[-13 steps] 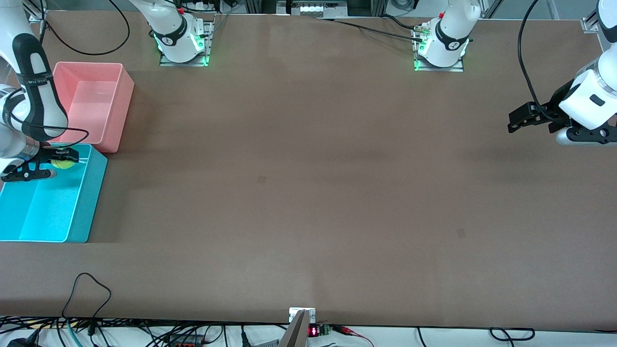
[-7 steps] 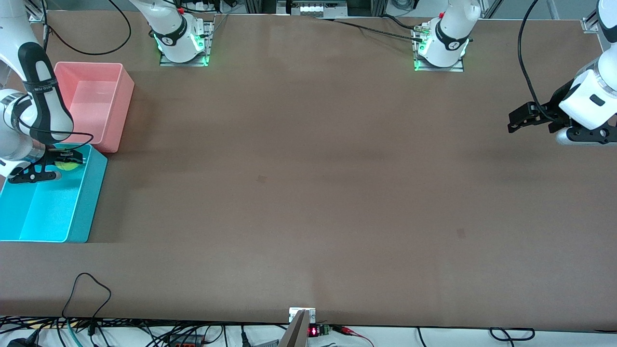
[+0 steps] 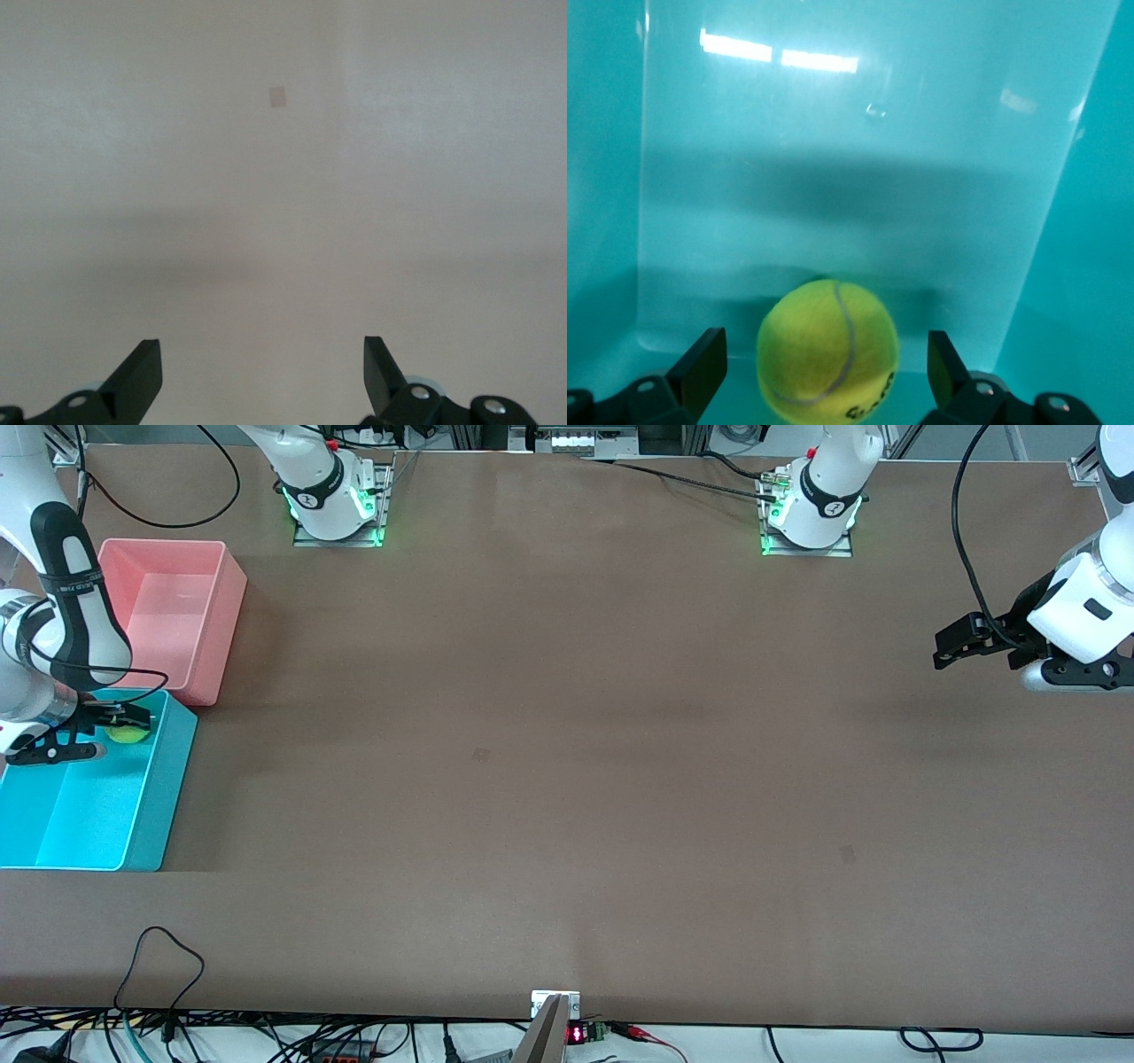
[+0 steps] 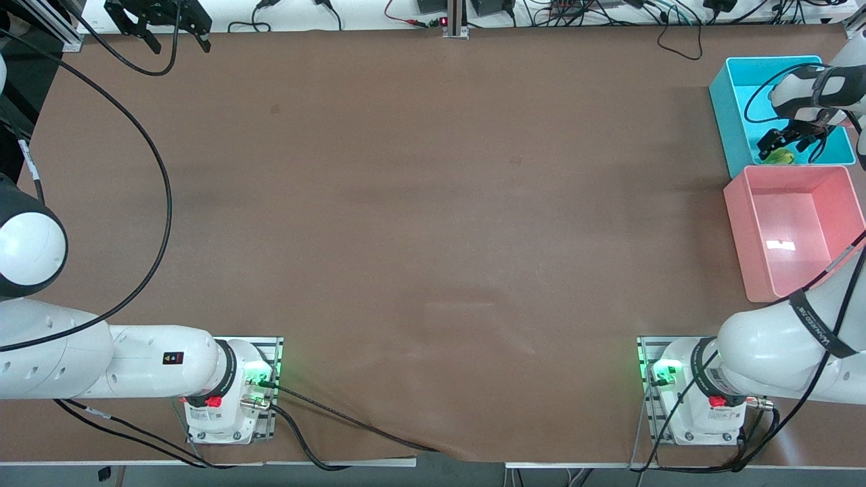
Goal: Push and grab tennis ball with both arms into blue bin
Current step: 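Open the right gripper to drop the ball into the cyan bin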
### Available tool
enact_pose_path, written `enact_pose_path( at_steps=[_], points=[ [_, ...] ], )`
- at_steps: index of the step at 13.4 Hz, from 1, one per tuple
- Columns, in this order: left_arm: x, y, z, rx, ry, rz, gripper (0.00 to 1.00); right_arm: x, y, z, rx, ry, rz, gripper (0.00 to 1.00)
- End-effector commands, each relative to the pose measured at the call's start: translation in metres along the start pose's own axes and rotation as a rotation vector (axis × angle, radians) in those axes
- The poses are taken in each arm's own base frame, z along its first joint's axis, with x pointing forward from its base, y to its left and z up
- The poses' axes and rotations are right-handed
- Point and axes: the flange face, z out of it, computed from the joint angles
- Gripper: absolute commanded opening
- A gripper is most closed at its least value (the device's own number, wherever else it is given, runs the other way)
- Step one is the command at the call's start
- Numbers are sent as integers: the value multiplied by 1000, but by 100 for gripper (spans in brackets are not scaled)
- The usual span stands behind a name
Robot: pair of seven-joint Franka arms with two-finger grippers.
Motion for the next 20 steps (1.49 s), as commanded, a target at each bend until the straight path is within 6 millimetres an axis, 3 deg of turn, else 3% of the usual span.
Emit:
enact_pose_path(
  at_steps=[1,3,9,11,14,16,20],
  points=[
    [-3,1,-8,-8,6,2,100,3,2,-52,-17,71,-2,100],
    [-3,0,-7,-3,4,2,100,2,-4,-102,-14,111,-5,100],
    [-2,0,-7,1,6,4,100,23,-116,-272,47,88,-73,100],
    [-2,1,-7,3,6,7,100,22,-153,-313,80,33,-49,100],
    [-2,1,-7,3,6,9,100,10,-191,-353,113,-3,4,100],
    [-2,1,-8,1,9,7,100,5,-209,-369,126,-40,-16,100],
    [-4,1,-7,-3,-2,7,100,16,-214,-379,121,-44,-41,100]
  ],
)
